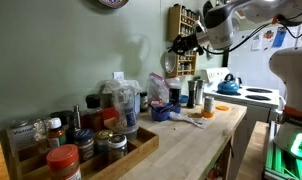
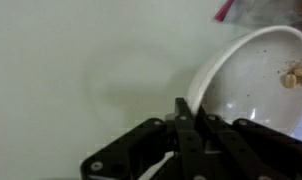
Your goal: Pour the contents in the white bowl into the blue vessel on the right
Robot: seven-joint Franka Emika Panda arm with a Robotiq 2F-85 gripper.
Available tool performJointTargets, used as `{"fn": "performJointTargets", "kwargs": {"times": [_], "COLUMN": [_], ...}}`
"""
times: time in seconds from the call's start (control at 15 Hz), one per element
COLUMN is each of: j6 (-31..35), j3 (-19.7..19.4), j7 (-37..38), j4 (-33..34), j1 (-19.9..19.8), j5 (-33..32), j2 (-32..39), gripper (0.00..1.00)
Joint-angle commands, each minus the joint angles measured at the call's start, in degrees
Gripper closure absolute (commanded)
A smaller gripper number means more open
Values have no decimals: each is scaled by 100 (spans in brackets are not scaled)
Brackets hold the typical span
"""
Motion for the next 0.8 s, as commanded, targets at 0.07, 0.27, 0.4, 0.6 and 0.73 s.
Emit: {"fn": "performJointTargets", "kwargs": {"times": [0.07, 0.27, 0.4, 0.6, 0.73], "j6": [-355, -197, 46, -34, 142], "j3": [159, 46, -140, -171, -276], "j7": [1335, 1957, 1194, 1008, 880], "j4": [-173, -253, -255, -352, -426], "j1": [-678, -807, -485, -506, -403], "j5": [-945, -1805, -1498, -1452, -1672], "j2": [691, 833, 620, 755, 664], "gripper": [93, 98, 98, 98, 98]}}
